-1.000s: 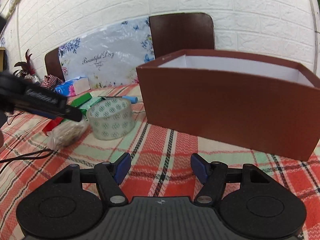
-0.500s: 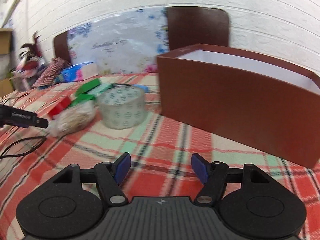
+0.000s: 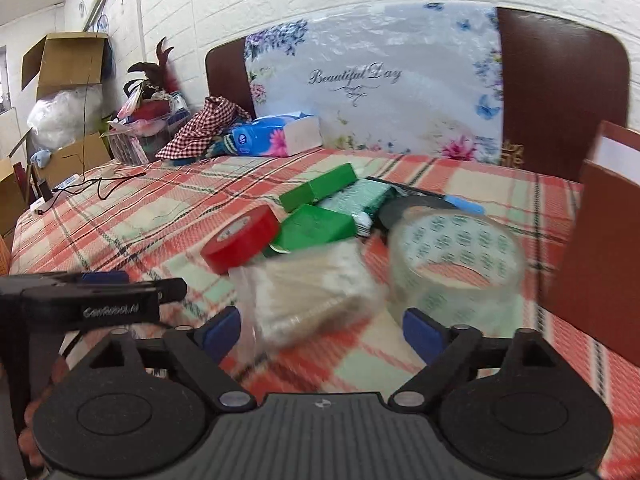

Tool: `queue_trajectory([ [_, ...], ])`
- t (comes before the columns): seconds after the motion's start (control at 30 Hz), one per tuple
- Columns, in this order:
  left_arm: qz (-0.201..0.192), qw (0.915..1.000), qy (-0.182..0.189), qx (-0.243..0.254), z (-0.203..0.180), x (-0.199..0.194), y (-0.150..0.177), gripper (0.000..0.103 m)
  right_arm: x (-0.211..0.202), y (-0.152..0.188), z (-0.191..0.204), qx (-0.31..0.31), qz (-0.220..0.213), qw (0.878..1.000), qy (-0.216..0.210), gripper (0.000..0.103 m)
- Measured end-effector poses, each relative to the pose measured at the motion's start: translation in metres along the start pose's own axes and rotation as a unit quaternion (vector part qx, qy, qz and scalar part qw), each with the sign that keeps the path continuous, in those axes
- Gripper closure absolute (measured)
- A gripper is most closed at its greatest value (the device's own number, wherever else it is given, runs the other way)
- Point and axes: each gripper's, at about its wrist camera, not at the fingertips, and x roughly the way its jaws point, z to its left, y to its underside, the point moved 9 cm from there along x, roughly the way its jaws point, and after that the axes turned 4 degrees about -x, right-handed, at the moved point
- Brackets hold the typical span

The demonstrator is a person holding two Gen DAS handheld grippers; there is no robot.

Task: Organize objects
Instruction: 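Move the left gripper to the cotton swab bag and grasp it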

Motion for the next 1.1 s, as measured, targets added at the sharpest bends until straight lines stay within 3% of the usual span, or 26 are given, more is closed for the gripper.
queue_trajectory([
  [0.03, 0.0, 1.0, 0.0, 0.001, -0.001, 0.0, 0.0, 0.023, 0.008, -0.001, 0.001, 0.002, 0.01, 1.0, -0.005, 0.027],
  [0.07, 0.0, 1.0, -0.002, 0.003, -0.001, 0.0, 0.0, 0.023, 0.012, -0.001, 0.001, 0.005, 0.017, 1.0, -0.012, 0.053],
  [0.1, 0.0, 1.0, -0.003, 0.005, -0.002, 0.001, 0.0, 0.023, 0.011, -0.002, 0.0, 0.007, 0.013, 1.0, -0.008, 0.065],
  [0.17, 0.0, 1.0, -0.004, 0.007, -0.002, 0.001, 0.001, 0.023, 0.005, -0.001, -0.001, 0.011, 0.014, 1.0, -0.011, 0.076],
  [0.33, 0.001, 0.9999, -0.007, 0.013, -0.003, 0.001, 0.001, 0.023, -0.034, 0.027, -0.026, 0.042, 0.017, 0.999, 0.004, 0.08],
  [0.53, 0.013, 0.9988, -0.02, 0.043, -0.014, -0.002, 0.001, 0.025, -0.129, 0.086, -0.082, 0.109, 0.006, 0.99, 0.09, 0.074],
  [0.6, 0.023, 0.9992, 0.031, 0.013, -0.033, -0.016, -0.005, 0.025, -0.152, 0.098, -0.095, 0.118, -0.002, 0.986, 0.119, 0.046],
  [0.67, 0.034, 0.995, 0.094, -0.002, -0.067, -0.035, -0.011, 0.025, -0.168, 0.105, -0.101, 0.115, -0.009, 0.983, 0.144, 0.036],
  [0.77, 0.076, 0.9781, 0.189, 0.041, -0.138, -0.058, -0.003, 0.024, -0.173, 0.107, -0.103, 0.108, -0.01, 0.98, 0.165, 0.027],
  [0.93, 0.159, 0.9369, 0.29, 0.113, -0.241, -0.076, 0.034, 0.019, -0.173, 0.106, -0.106, 0.096, -0.01, 0.979, 0.178, 0.02],
  [1.0, 0.173, 0.9242, 0.309, 0.144, -0.271, -0.078, 0.05, 0.016, -0.171, 0.109, -0.106, 0.095, -0.006, 0.981, 0.171, 0.02],
  [1.03, 0.171, 0.9226, 0.305, 0.162, -0.281, -0.076, 0.058, 0.015, -0.171, 0.109, -0.106, 0.092, -0.005, 0.981, 0.169, 0.02],
  [1.1, 0.193, 0.9165, 0.302, 0.176, -0.295, -0.066, 0.077, 0.026, -0.168, 0.107, -0.105, 0.077, -0.002, 0.983, 0.164, 0.023],
])
